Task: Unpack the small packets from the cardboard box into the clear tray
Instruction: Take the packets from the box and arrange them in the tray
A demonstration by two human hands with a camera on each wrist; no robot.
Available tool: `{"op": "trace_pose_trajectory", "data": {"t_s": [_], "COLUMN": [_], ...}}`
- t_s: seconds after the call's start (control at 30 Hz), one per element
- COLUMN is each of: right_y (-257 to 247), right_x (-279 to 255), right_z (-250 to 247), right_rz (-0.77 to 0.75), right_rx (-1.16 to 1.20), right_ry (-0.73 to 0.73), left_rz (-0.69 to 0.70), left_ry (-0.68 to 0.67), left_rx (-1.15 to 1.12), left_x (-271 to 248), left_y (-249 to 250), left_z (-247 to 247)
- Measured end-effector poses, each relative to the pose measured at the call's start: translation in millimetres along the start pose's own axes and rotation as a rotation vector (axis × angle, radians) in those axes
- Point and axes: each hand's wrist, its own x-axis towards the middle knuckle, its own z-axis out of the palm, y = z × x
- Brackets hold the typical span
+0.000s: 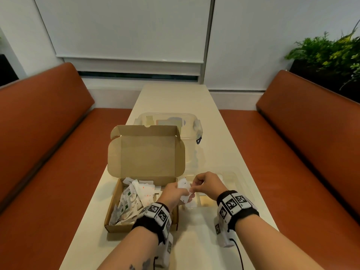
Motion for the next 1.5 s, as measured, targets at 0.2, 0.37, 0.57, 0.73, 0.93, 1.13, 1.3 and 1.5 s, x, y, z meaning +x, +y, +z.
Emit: {"op": "trace_pose_trajectory", "data": {"t_s": [0.2, 0.37, 0.57, 0.73, 0.93, 1.13, 1.3, 1.5], "right_y": [7.8, 5.1, 1.6, -2.4, -2.5, 4.0, 4.5, 0.7], "right_x": [-5.5, -8.7, -6.7, -2.5, -0.2, 2.1, 1.0, 1.5], "right_z": [3.0, 1.5, -4.9, -3.5, -2.9, -7.6, -8.0, -7.3], "right_rz": [0.050, 0.076, 0.083, 0.095, 0.085, 0.163, 0.148, 0.123], "right_rx": [0.083, 0.203, 0.314, 0.341, 0.338, 0.348, 0.340, 0.326], "right_ry": [0.047, 0.056, 0.112, 0.106, 0.136, 0.157, 0.144, 0.117], "left_rz": [0.042, 0.104, 0.118, 0.141, 0.160, 0.166, 0.168, 0.171], "left_ry": [0.069, 0.102, 0.096, 0.097, 0.120, 0.184, 0.177, 0.171], "left_rx": [-0.127, -0.087, 0.002, 0.028, 0.009, -0.017, 0.004, -0.013], "left_x": [1.7, 2.6, 2.5, 4.7, 6.7, 10.6, 12.6, 14.4], "left_y": [-0.1, -3.4, -4.1, -2.6, -1.7, -1.8, -3.4, -3.5], "left_z": [-0.6, 0.5, 2.7, 1.5, -1.0, -1.0, -0.3, 2.0]}}
